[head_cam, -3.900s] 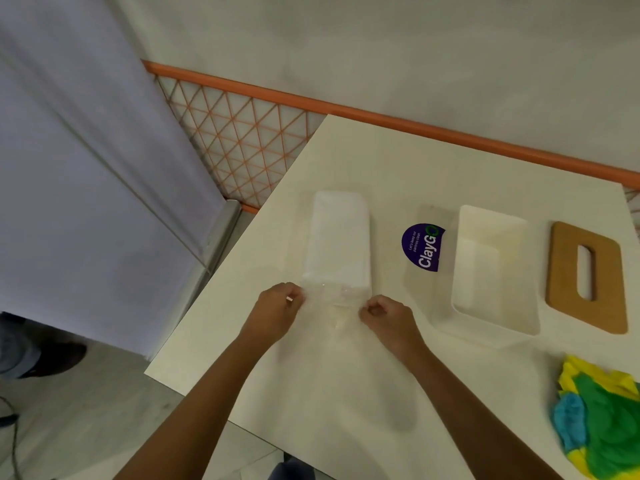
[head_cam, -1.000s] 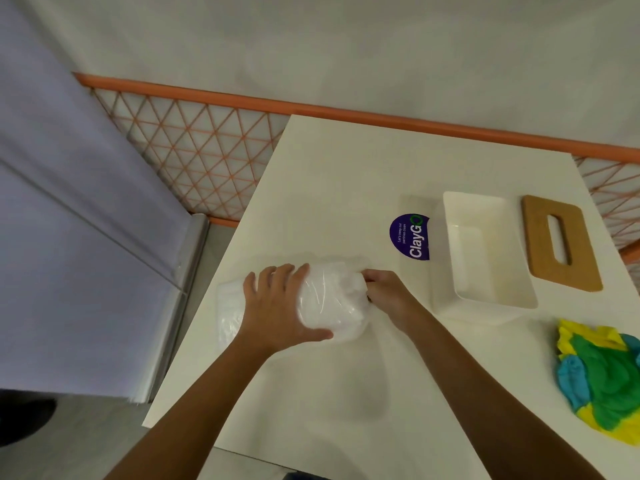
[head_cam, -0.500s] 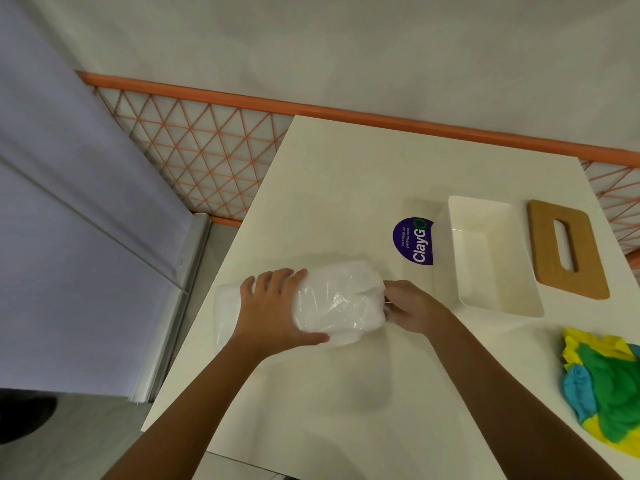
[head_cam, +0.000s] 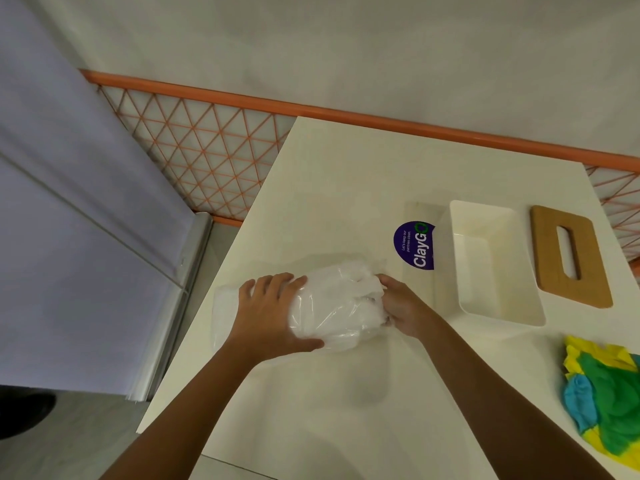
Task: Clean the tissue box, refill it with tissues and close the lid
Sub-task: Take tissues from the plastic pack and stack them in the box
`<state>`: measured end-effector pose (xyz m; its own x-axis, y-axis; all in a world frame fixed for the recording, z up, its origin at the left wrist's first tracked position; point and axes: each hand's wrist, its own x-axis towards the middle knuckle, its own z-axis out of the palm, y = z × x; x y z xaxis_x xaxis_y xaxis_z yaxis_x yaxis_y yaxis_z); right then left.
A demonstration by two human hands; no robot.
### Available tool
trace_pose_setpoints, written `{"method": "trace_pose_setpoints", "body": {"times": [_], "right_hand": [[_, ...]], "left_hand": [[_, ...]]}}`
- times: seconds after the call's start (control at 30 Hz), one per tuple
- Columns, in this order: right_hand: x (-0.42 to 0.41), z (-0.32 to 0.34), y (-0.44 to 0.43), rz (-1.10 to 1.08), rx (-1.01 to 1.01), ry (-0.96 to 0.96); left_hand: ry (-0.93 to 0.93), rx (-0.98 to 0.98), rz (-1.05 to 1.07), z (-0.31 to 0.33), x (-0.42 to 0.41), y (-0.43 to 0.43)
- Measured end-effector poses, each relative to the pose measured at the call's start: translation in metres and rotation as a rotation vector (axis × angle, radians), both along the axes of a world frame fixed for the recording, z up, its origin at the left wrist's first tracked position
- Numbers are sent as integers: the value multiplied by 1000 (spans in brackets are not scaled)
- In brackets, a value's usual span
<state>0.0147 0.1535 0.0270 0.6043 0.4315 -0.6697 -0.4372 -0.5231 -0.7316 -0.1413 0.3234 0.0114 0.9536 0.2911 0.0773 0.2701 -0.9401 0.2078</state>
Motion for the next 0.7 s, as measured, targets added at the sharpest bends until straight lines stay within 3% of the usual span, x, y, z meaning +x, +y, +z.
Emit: {"method": "trace_pose_setpoints", "body": {"times": [0.2,0.37,0.53,0.7], "right_hand": [[15,11,-6,-42,120,4],[16,-6,-12,-118,-20,71],[10,1,-9,-77,53,215],[18,10,-10,-56,143,35]], "left_hand": [[29,-62,30,2,-1,3],[11,-48,20,-1,-1,2],[-3,-67,14,-1,-2,2],[33,-80,17,0,-3,3]]}}
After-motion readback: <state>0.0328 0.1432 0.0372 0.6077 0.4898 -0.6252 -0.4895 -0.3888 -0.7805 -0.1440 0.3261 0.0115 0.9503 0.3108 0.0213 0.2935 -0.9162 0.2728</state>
